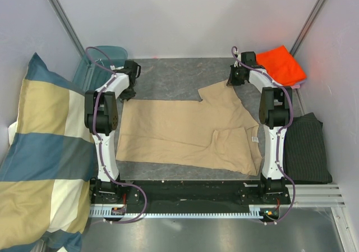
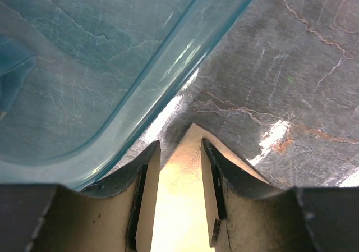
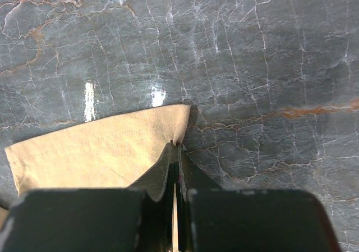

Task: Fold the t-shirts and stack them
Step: Grap the side of the flattened tshirt furthest away from the robot with both arms

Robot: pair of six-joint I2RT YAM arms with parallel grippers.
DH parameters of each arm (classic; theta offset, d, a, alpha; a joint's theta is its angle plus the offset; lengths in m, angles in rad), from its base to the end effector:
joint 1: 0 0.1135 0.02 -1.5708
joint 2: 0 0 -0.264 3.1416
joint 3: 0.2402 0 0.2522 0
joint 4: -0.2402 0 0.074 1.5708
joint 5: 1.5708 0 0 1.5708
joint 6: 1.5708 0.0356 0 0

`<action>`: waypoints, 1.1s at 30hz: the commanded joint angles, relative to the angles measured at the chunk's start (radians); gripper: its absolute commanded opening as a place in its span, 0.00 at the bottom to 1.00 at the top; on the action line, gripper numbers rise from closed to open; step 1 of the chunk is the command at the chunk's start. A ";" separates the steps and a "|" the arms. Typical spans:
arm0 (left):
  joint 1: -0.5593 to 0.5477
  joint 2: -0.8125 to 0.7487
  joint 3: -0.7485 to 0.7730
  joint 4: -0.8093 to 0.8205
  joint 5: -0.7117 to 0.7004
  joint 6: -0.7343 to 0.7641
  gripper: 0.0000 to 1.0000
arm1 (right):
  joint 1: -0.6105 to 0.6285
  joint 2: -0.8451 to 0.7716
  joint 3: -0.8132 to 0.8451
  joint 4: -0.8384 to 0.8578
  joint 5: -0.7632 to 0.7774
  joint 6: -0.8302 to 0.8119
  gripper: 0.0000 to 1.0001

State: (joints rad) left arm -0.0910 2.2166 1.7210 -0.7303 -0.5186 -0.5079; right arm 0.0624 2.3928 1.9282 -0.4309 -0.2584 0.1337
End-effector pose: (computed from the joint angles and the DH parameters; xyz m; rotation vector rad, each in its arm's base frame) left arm 0.4581 -0.0241 0.1619 -0.6595 2.5340 0.5286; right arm 0.5254 0.0419 0.1525 -0.0245 2.4677 0.4035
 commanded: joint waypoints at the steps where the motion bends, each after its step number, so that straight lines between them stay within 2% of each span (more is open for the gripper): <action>1: 0.037 0.058 0.051 0.008 0.008 0.072 0.44 | 0.013 0.055 -0.041 -0.106 -0.025 -0.002 0.00; 13: 0.051 0.046 0.035 0.022 0.201 0.094 0.43 | 0.008 0.062 -0.037 -0.104 -0.035 0.000 0.00; 33: -0.009 0.031 0.009 0.052 0.302 0.101 0.43 | 0.002 0.042 -0.049 -0.106 -0.035 -0.002 0.00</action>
State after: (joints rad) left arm -0.0811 2.2299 1.7569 -0.7017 -0.3191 -0.4305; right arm 0.0559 2.3928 1.9247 -0.4259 -0.2771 0.1341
